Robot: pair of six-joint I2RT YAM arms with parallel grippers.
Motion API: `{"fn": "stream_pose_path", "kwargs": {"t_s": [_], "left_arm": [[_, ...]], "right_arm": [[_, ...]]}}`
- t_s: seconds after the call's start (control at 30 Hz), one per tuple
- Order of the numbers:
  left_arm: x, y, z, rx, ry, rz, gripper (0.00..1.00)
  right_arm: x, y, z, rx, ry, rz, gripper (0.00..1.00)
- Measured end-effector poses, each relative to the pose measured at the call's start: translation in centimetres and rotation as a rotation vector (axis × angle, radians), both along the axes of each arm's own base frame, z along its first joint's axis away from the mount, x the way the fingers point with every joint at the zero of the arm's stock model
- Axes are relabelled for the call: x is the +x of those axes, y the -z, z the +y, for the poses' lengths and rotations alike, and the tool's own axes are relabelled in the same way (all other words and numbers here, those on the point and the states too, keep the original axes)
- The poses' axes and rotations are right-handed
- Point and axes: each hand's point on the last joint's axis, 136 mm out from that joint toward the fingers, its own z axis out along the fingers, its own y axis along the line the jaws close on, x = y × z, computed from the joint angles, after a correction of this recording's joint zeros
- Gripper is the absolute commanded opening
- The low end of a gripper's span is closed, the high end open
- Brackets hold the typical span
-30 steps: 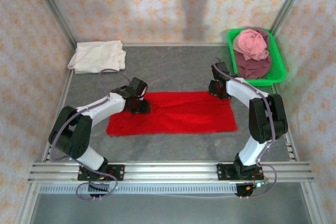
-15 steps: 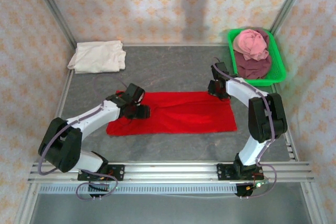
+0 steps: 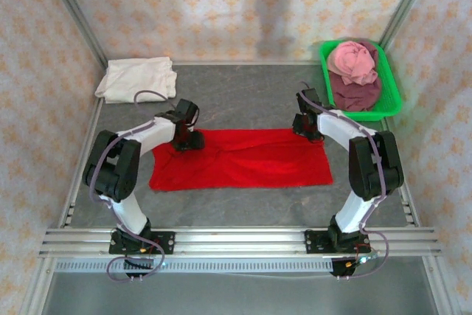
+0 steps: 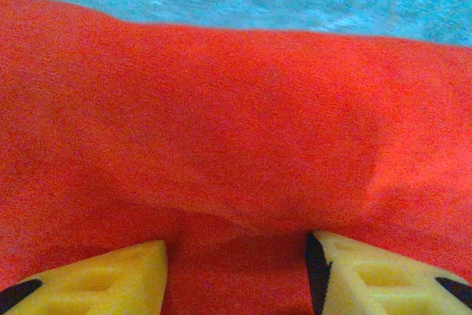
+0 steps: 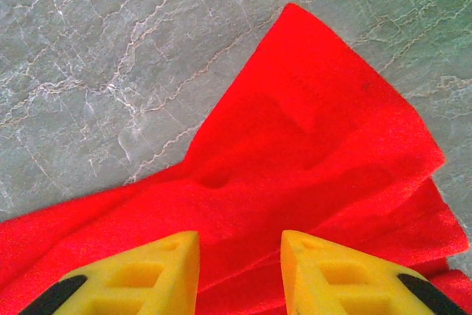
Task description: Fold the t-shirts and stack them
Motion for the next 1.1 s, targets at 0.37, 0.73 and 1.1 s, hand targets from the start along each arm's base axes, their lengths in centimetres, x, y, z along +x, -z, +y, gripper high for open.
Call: {"fn": "stream_pose_path", "kwargs": {"t_s": [0.37,0.73,1.1], "left_arm": [[0.0,-1.9,0.4,-0.01,0.001,-0.032,0.47],[-1.3,-2.3,-3.9,-0.065,0.109,-0.021,0.47],[-1.8,-0.4,-3.8,-0.045,0.073,0.033,0.0]], "right_arm": [[0.0,0.0,-0.1,-0.004,-0.002,-0.001,0.35],[0.3,0.1,0.2,0.007,-0.006,0.002,0.35],[0.3,0.1,0.1,0.002,-0.004,0.002,0.35]]}}
